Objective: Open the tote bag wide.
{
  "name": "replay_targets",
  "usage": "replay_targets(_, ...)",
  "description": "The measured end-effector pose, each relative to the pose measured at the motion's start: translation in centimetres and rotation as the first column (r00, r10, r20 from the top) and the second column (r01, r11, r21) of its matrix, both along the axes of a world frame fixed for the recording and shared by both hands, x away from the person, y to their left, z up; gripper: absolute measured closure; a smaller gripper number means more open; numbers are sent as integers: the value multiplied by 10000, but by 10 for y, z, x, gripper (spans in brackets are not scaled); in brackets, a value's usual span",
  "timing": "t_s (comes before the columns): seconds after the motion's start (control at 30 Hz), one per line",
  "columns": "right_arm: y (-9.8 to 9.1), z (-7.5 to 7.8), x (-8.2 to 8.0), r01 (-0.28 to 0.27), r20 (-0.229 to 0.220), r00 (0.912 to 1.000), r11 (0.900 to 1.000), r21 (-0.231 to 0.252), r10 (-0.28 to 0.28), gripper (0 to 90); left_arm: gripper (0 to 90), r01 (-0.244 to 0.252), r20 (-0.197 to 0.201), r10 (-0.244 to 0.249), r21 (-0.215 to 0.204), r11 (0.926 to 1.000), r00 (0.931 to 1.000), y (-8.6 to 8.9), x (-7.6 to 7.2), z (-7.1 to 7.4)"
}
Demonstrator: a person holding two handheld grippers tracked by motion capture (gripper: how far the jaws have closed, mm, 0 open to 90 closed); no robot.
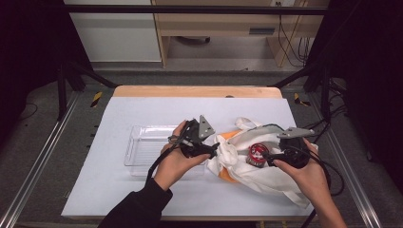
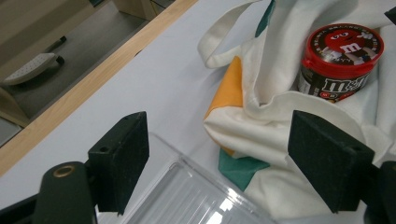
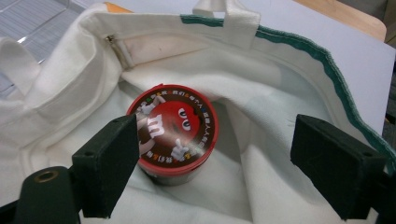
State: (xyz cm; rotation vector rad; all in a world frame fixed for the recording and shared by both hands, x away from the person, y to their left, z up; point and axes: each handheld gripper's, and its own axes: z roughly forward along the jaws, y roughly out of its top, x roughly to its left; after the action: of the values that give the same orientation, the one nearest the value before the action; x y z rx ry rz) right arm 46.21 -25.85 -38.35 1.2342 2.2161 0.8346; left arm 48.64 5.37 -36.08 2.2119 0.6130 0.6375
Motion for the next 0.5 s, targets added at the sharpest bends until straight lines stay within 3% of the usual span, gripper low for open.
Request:
replay_targets(0.2, 6, -3, 11, -246, -379, 9990, 9994, -248, 236, 127, 196, -386, -60, 385, -223, 9990, 9992, 28, 3, -3)
replay_targets(0.5, 14, -5, 16, -832, -588, 9950, 9957, -400, 808, 125, 191, -807, -99, 802, -746, 9939, 9967, 62, 3, -6)
